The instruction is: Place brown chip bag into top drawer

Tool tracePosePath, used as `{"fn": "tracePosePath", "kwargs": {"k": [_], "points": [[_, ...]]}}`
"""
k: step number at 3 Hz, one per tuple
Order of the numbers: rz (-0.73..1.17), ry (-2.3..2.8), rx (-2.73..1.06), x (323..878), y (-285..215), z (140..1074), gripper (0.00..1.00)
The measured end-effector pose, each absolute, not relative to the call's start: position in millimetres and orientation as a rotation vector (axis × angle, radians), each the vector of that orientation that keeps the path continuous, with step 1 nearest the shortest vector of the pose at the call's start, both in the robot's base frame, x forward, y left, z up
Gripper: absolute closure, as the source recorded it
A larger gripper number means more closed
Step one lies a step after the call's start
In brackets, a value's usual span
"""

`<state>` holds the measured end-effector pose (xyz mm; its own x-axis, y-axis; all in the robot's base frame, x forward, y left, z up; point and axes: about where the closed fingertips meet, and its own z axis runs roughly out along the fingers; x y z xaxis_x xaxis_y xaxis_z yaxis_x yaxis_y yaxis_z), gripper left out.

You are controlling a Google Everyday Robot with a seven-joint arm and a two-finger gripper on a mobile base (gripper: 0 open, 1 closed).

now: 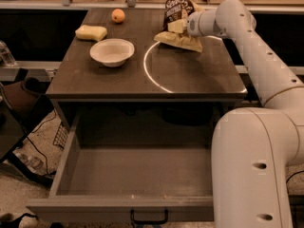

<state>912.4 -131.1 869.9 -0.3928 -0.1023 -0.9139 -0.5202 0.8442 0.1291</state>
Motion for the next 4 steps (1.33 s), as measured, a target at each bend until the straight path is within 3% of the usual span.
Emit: {"fn": "tracePosePath", "kwargs": {"k": [4], "points": [[0.486,1.944,-0.462,912.3,-131.2,871.4,1.00]]}}
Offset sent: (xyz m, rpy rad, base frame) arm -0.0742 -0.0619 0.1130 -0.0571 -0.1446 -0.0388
